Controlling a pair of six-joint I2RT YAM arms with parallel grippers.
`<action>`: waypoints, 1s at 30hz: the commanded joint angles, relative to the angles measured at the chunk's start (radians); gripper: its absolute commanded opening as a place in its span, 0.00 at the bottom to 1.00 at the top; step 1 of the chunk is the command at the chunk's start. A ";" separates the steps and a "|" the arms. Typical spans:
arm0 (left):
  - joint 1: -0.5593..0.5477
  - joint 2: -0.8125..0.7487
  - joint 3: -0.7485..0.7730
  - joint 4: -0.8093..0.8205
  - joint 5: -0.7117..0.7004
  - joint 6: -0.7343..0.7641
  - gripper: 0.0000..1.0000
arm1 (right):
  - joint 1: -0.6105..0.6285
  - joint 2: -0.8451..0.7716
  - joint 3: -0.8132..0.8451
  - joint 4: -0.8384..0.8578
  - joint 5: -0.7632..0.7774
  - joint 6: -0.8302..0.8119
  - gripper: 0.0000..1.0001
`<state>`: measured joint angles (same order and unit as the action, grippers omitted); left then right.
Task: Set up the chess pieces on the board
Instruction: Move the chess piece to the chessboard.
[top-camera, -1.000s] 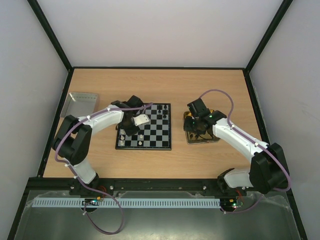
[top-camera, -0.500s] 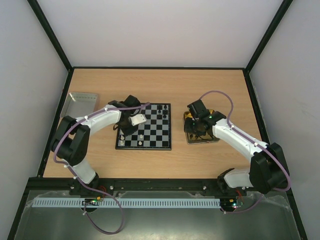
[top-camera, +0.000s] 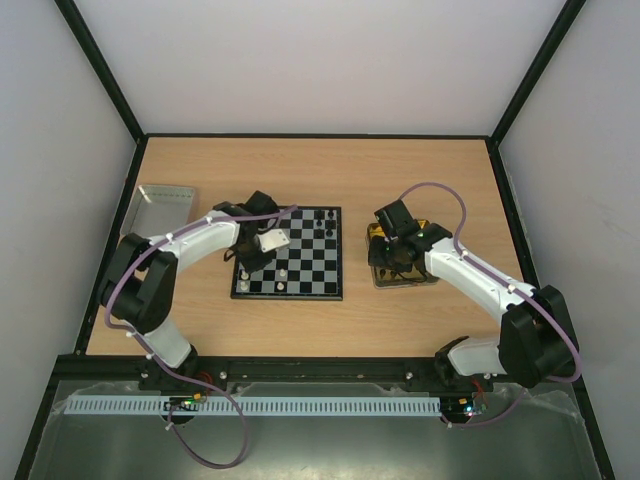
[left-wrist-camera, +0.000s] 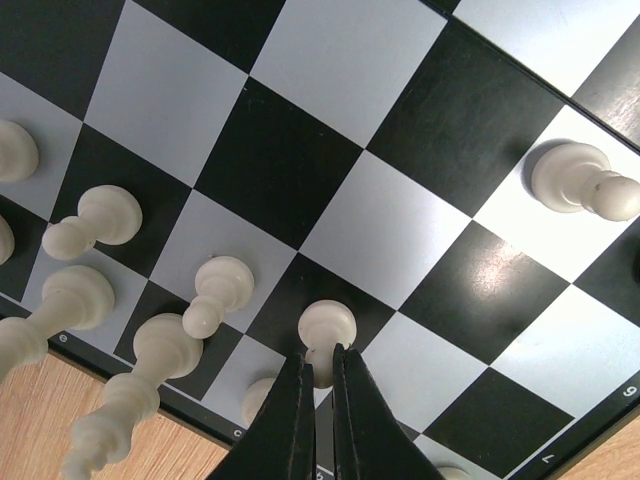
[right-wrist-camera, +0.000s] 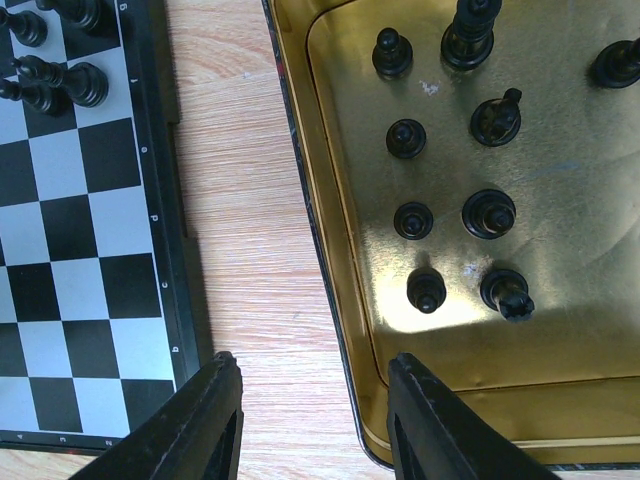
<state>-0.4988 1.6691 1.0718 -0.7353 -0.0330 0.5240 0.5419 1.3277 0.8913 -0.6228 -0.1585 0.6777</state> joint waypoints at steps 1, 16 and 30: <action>0.006 -0.020 -0.019 -0.036 -0.019 0.012 0.03 | 0.004 -0.015 -0.013 0.000 0.005 0.004 0.39; 0.008 -0.041 0.008 -0.050 0.006 0.009 0.28 | 0.004 -0.029 -0.024 -0.004 0.007 0.006 0.40; 0.004 -0.062 0.057 -0.090 0.032 0.007 0.21 | 0.004 -0.037 -0.015 -0.021 0.013 0.004 0.40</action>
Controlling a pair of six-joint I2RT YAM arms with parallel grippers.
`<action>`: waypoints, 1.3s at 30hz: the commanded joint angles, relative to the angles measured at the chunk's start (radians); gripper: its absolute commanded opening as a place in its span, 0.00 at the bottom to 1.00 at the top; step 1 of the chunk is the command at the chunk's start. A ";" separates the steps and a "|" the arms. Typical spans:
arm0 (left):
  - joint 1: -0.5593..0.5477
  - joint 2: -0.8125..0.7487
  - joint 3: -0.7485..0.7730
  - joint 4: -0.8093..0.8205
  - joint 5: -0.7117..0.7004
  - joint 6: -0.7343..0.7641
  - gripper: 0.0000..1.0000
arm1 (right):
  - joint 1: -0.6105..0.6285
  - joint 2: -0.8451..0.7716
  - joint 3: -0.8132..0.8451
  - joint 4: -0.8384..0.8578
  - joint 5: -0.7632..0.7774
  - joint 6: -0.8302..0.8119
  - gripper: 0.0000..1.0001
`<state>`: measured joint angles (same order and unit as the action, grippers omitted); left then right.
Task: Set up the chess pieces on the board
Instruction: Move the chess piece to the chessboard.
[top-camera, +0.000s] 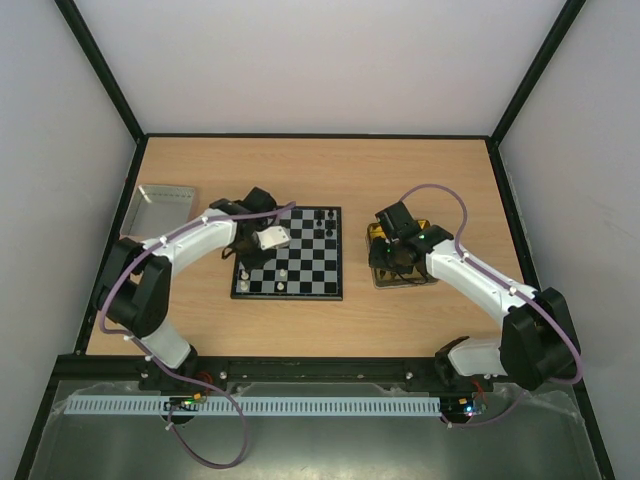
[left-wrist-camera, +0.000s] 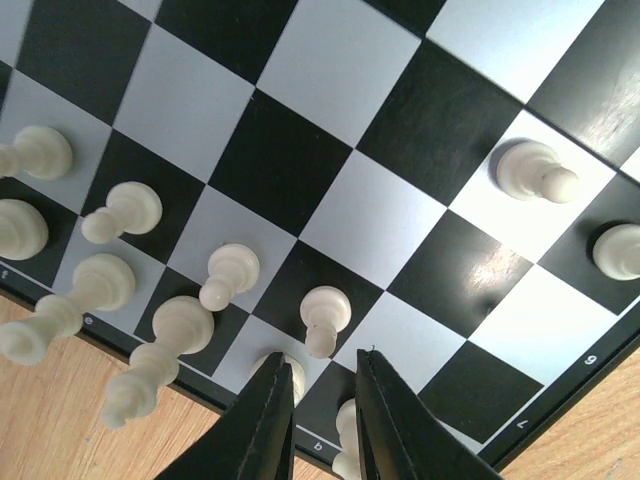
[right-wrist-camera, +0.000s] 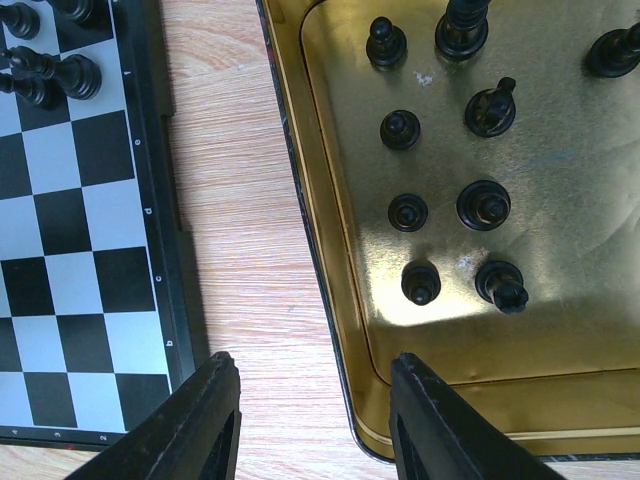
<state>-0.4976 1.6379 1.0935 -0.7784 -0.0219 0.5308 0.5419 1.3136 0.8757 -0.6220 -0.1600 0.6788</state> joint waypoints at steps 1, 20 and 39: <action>0.000 -0.034 0.039 -0.048 0.020 -0.001 0.21 | 0.004 -0.024 0.001 -0.021 0.016 0.003 0.41; -0.138 0.017 0.077 -0.047 0.053 -0.014 0.17 | 0.004 -0.044 -0.021 -0.020 0.019 0.011 0.41; -0.163 0.076 0.105 -0.015 0.092 -0.025 0.22 | 0.004 -0.046 -0.023 -0.016 0.016 0.013 0.41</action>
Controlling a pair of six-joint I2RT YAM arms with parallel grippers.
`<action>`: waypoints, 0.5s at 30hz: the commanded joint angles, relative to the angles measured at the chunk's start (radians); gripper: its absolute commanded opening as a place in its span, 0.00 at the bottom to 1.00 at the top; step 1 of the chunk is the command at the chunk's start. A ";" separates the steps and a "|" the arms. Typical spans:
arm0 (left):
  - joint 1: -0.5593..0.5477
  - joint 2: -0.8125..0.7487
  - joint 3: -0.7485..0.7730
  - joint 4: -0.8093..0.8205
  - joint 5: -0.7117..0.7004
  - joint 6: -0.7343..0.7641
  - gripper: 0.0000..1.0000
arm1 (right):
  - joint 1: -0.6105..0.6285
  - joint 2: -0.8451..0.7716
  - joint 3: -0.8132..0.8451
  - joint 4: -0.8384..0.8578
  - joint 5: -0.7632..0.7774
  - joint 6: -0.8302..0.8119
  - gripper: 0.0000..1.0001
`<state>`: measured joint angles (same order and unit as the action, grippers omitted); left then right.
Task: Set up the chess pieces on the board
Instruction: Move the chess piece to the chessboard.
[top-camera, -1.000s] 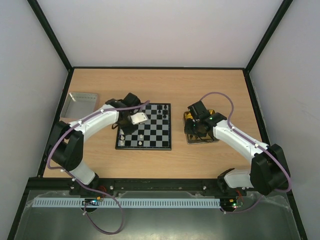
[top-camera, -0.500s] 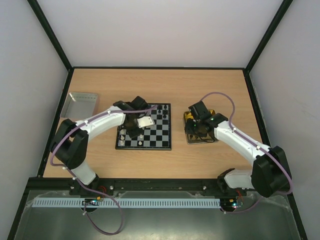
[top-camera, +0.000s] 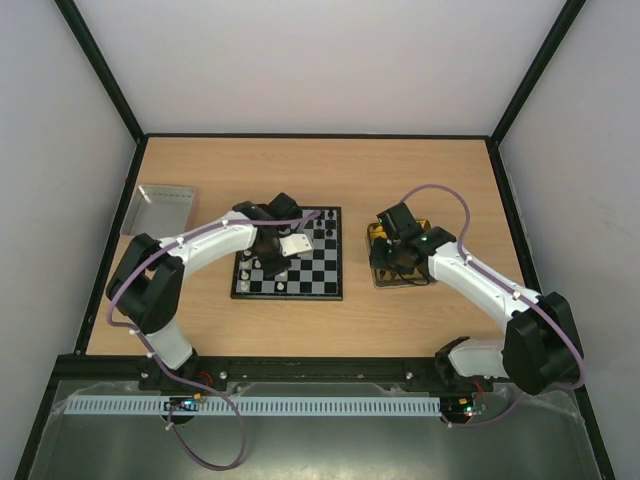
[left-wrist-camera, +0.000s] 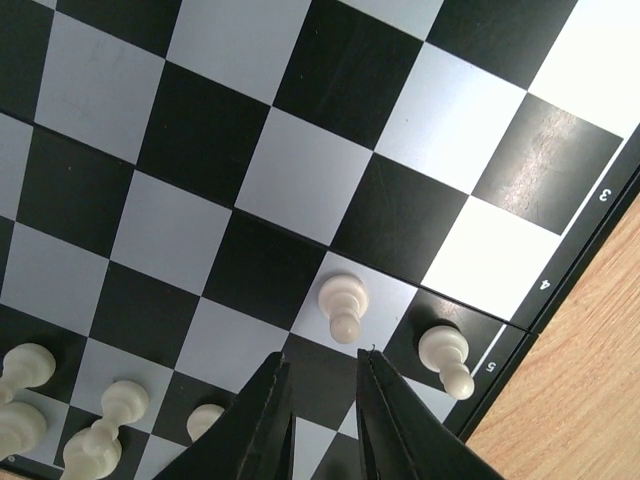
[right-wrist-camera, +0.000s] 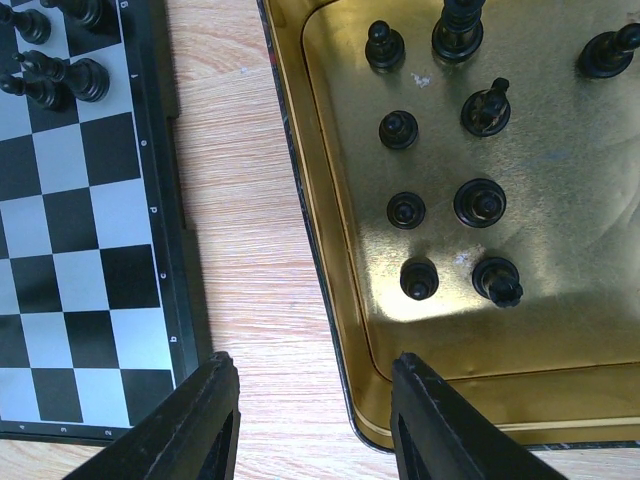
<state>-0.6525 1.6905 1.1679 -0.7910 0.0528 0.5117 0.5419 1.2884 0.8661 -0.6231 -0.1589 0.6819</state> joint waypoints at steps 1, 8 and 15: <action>-0.009 0.027 0.032 -0.001 0.018 -0.006 0.22 | 0.004 -0.022 -0.015 -0.016 0.017 0.010 0.41; -0.012 0.053 0.038 -0.002 0.022 -0.004 0.22 | 0.004 -0.032 -0.011 -0.031 0.037 0.005 0.41; -0.014 0.066 0.034 -0.001 0.018 -0.001 0.17 | 0.004 -0.032 -0.003 -0.037 0.046 -0.002 0.43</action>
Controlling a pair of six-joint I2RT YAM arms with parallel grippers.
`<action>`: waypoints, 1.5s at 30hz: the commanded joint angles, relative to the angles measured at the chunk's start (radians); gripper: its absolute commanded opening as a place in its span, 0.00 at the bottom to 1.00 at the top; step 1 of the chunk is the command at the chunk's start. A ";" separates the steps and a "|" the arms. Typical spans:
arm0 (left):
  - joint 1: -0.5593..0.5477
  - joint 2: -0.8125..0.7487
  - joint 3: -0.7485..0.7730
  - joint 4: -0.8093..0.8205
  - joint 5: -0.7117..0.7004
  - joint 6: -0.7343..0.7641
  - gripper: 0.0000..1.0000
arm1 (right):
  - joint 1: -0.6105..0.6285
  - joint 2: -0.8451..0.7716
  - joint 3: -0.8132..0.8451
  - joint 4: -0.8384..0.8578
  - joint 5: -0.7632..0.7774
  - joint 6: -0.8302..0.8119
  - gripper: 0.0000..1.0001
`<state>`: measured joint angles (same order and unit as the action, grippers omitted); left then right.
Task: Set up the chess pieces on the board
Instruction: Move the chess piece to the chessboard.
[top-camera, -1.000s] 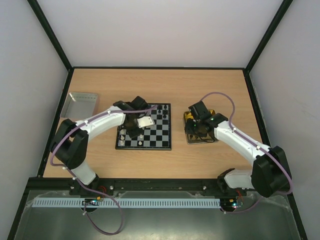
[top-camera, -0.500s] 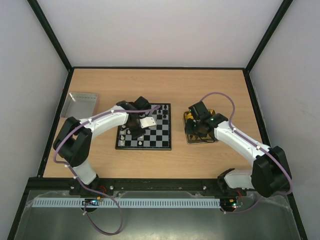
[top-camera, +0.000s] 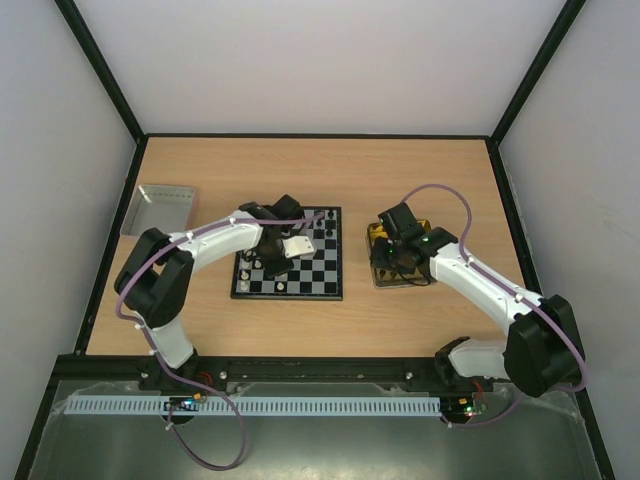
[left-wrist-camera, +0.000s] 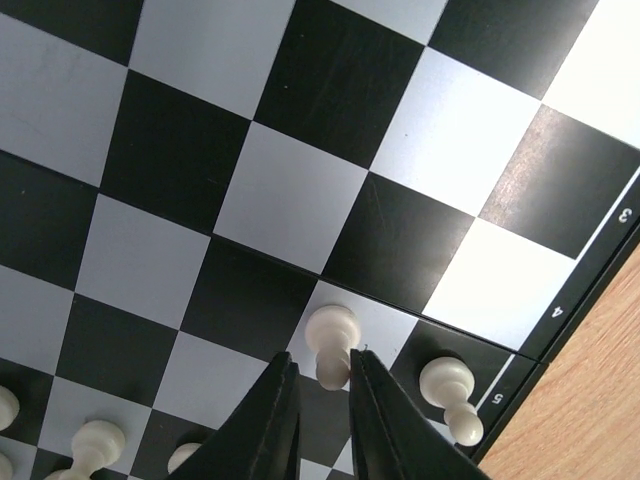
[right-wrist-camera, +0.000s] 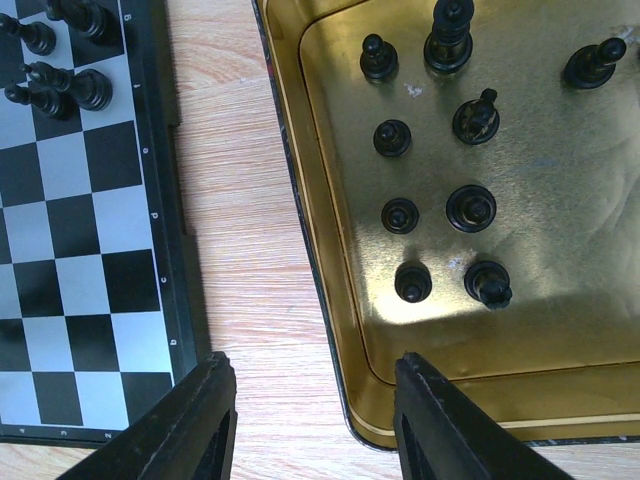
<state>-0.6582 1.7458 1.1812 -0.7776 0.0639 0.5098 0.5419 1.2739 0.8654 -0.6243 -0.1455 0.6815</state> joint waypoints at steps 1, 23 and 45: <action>-0.008 0.011 0.019 -0.013 0.004 0.003 0.13 | 0.004 -0.017 -0.001 -0.035 0.033 -0.002 0.43; -0.004 -0.051 -0.009 -0.029 -0.028 0.012 0.18 | 0.004 0.018 0.024 -0.031 0.029 -0.015 0.43; -0.004 -0.003 -0.010 0.014 -0.028 0.008 0.18 | 0.004 0.004 0.002 -0.024 0.025 -0.011 0.43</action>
<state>-0.6624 1.7222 1.1667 -0.7677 0.0410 0.5163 0.5419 1.2865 0.8665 -0.6338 -0.1314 0.6765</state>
